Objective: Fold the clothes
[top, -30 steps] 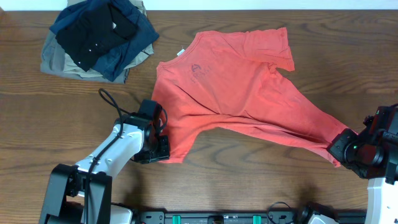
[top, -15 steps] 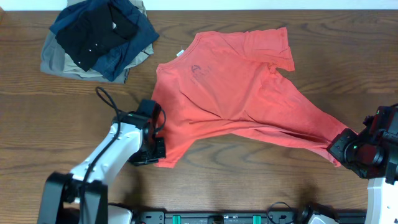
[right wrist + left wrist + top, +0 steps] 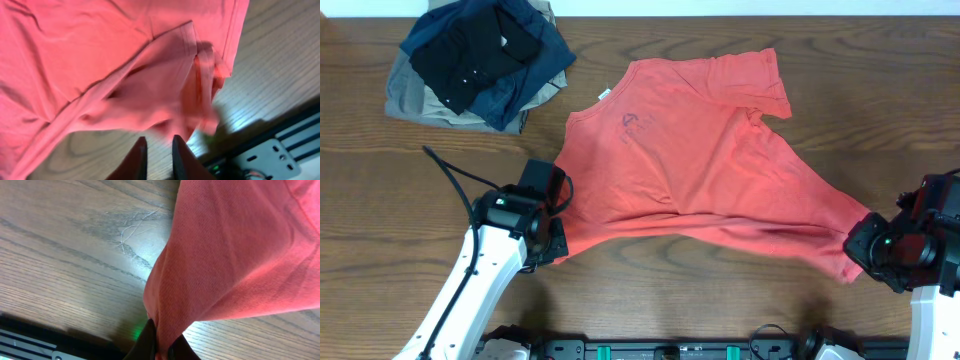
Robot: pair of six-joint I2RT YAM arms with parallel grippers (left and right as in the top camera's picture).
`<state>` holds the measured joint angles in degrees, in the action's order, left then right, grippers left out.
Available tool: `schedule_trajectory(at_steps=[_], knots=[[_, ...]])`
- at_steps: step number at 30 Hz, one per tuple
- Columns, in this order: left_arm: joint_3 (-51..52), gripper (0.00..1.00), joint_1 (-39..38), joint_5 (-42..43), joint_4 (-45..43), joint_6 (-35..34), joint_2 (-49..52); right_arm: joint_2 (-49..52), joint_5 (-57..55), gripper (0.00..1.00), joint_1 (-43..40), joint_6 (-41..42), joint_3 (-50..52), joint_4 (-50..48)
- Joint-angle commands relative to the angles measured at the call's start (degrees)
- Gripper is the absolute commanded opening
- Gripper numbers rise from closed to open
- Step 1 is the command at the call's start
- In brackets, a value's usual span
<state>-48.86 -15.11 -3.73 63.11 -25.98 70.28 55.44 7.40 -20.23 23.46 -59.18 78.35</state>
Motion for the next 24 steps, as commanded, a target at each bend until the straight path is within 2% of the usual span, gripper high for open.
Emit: schedule_trajectory(at_steps=[1, 3, 5, 6, 16, 24], knots=[[-0.85, 0.06, -0.02, -1.86, 0.72, -1.22, -0.31, -0.26, 0.52, 0.35, 0.22, -0.44, 0.11, 0.35], [-0.83, 0.06, -0.02, -1.86, 0.7, -1.84, -0.31, -0.26, 0.39, 0.56, 0.22, -1.46, 0.11, 0.09], [-0.85, 0.06, -0.02, -1.88, 0.72, -2.01, -0.31, -0.26, -1.38, 0.89, 0.2, -1.46, 0.11, -0.74], [-0.83, 0.06, -0.02, -1.88, 0.74, -2.01, -0.31, -0.24, -2.34, 0.98, 0.2, -1.44, 0.11, -1.31], [-0.83, 0.06, -0.02, -1.86, 0.76, -2.01, -0.31, 5.29, -4.52, 0.99, -0.15, 2.69, 0.11, -12.41], [-0.83, 0.06, -0.02, -1.42, 0.74, -2.03, -0.31, 19.8, -8.46, 0.99, -6.4, 9.9, 0.11, -18.34]])
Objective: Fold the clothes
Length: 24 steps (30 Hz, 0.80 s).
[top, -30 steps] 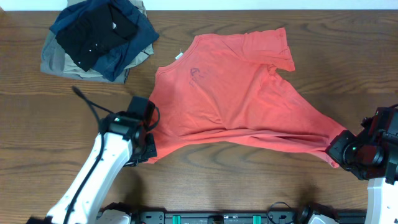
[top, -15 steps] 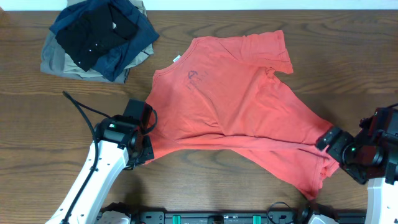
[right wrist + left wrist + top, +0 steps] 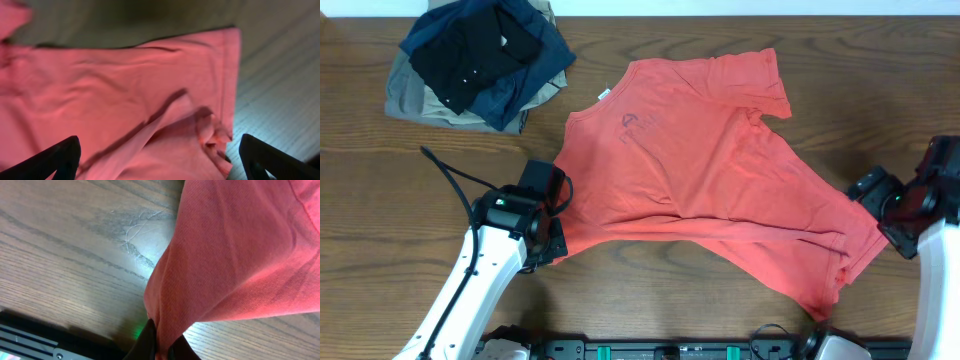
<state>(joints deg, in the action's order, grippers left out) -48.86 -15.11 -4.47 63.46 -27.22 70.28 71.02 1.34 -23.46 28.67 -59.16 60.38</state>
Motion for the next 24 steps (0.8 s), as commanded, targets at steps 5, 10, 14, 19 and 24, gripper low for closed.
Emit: schedule_trajectory(at_steps=[5, 10, 14, 19, 24], knots=[[-0.83, 0.06, -0.02, -0.48, 0.35, -0.79, -0.31, 10.82, -2.47, 0.99, -9.94, 5.53, 0.09, -2.08], [-0.83, 0.06, -0.02, -0.48, -0.02, -0.76, -0.31, 15.1, -2.4, 0.97, -16.2, 5.33, 0.09, -4.24], [-0.83, 0.06, -0.02, -0.48, -0.15, -0.76, -0.31, 18.1, -2.45, 0.91, -18.12, 4.44, 0.09, -7.13], [-0.83, 0.06, -0.02, -0.48, -0.35, -0.76, -0.31, 21.94, -2.27, 0.73, -18.14, 4.48, 0.09, -11.87], [-0.83, 0.06, -0.02, -0.48, -0.74, -0.76, -0.31, 26.43, -1.75, 0.67, -18.1, 4.5, 0.09, -14.43]])
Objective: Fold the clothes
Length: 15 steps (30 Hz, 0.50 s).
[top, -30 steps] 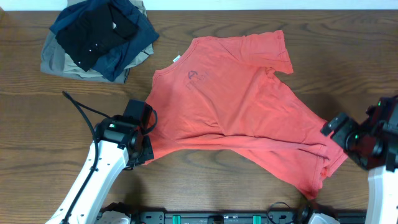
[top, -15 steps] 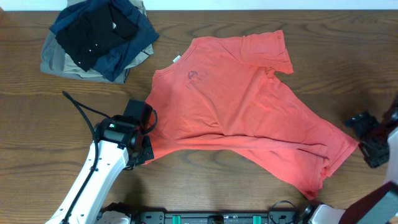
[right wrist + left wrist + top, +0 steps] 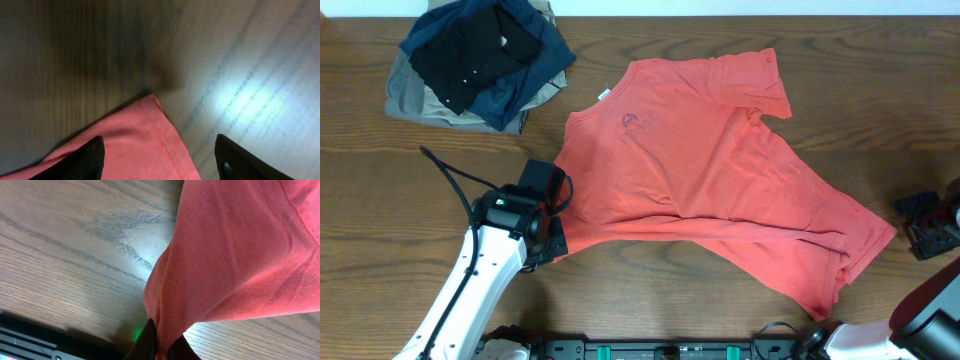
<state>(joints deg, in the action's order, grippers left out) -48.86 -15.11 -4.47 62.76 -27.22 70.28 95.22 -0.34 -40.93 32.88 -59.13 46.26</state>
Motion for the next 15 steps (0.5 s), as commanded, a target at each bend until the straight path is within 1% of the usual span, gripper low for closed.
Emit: schedule_trajectory(at_steps=[1, 9, 11, 15], knots=[[-0.83, 0.06, -0.02, -0.48, -0.2, -0.76, -0.31, 3.39, -0.04, 0.67, -0.63, 0.31, 0.07, -0.46], [-0.83, 0.06, -0.02, -0.48, -0.37, -0.76, -0.31, 9.79, -0.04, 0.63, -0.63, 0.28, 0.07, -2.78], [-0.83, 0.06, -0.02, -0.48, -0.44, -0.76, -0.28, 10.54, -0.04, 0.61, -0.61, 0.26, 0.07, -3.28], [-0.83, 0.06, -0.02, -0.48, -0.61, -0.76, -0.31, 10.86, -0.07, 0.53, -0.26, 0.28, 0.07, -3.76]])
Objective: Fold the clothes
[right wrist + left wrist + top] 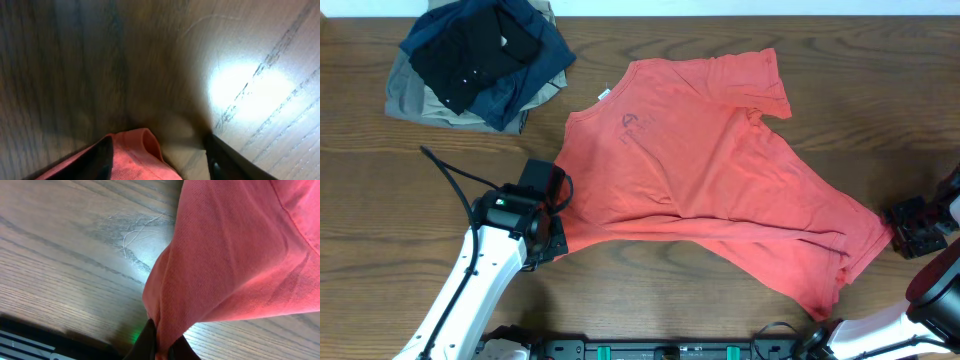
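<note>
A red T-shirt (720, 170) lies spread on the wooden table (400, 180), its hem toward the front right. My left gripper (548, 240) is shut on the shirt's front left corner; in the left wrist view the fabric (225, 255) is pinched in the left gripper (161, 350) and lifted slightly. My right gripper (910, 228) stands open at the shirt's right corner (880, 235). In the right wrist view that corner (137, 150) lies between the dark fingers (102, 157) of the right gripper (160, 160).
A pile of dark blue, black and khaki clothes (475, 60) sits at the back left. A black rail (670, 350) runs along the front edge. The table's right edge is close to the right arm.
My right gripper has come a little to the left, from bare wood beyond the shirt to the shirt's right corner, which now lies between its open fingers. The left gripper holds as before.
My right gripper was nearly shut at the shirt's front right hem, pulling it taut. Then it stood open higher up and the hem lay spread flat. It was later off the shirt at the right edge, and is now back at the corner. The left kept its grip throughout.
</note>
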Robot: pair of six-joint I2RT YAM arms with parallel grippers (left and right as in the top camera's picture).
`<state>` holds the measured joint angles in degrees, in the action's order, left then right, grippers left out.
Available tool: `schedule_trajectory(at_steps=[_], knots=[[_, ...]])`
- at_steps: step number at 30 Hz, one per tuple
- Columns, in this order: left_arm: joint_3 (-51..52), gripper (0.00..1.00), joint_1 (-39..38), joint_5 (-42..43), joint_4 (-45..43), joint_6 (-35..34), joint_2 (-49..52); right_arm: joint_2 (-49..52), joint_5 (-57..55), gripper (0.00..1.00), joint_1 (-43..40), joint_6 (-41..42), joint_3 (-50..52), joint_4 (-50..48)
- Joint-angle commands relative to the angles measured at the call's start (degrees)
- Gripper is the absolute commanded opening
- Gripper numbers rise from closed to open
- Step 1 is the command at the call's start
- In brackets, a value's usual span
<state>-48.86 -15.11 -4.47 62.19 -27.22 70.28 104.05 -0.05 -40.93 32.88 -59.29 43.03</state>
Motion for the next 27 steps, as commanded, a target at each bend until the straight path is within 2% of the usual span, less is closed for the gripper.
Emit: schedule_trajectory(at_steps=[1, 2, 7, 8, 12, 18, 21, 27], knots=[[-0.83, 0.06, -0.02, -0.48, -0.15, -0.76, -0.31, 2.03, -0.35, 0.5, -0.11, 0.28, 0.22, -0.68], [-0.83, 0.06, -0.02, -0.48, -0.28, -0.76, -0.31, 2.03, -0.35, 0.45, 0.0, 0.28, 0.22, -0.81], [-0.83, 0.06, -0.02, -0.48, -0.98, -0.76, -0.31, 2.03, -0.22, 0.04, 0.24, 0.28, 0.22, -1.55], [-0.83, 0.06, -0.02, -0.48, -1.01, -0.76, -0.28, 2.03, 0.04, 0.01, 0.24, 0.28, 0.22, -2.1], [-0.83, 0.06, -0.02, -0.48, -1.49, -0.76, -0.31, 2.01, 3.78, 0.01, 0.5, 0.26, 0.2, -4.94], [-0.83, 0.06, -0.02, -0.48, -2.73, -1.01, -0.28, 1.92, 16.92, 0.01, 0.5, 0.26, -2.75, -11.69], [-0.81, 0.06, -0.02, -0.48, -3.45, -1.22, -0.31, 1.92, 20.92, 0.02, 0.87, 0.24, -7.96, -13.33], [-0.81, 0.06, -0.07, -0.35, -5.16, -5.53, -0.28, 1.95, 19.28, 0.02, 4.0, -0.81, -24.11, -9.57]])
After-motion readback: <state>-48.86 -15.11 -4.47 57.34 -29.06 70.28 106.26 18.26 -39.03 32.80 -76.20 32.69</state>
